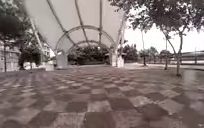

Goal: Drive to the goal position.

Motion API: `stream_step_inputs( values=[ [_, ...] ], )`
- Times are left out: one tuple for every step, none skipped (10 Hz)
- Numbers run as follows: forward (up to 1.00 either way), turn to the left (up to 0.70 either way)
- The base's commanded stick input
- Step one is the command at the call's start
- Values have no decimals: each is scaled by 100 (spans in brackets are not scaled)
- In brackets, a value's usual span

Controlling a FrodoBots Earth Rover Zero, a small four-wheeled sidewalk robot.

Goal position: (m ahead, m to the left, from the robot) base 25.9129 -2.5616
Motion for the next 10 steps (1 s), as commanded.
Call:
stream_step_inputs(
  values=[
    [100, 0],
    [100, 0],
    [100, 0],
    [100, 0],
    [100, 0],
    [100, 0],
    [100, 0],
    [100, 0],
    [100, 0],
    [100, 0]
  ],
)
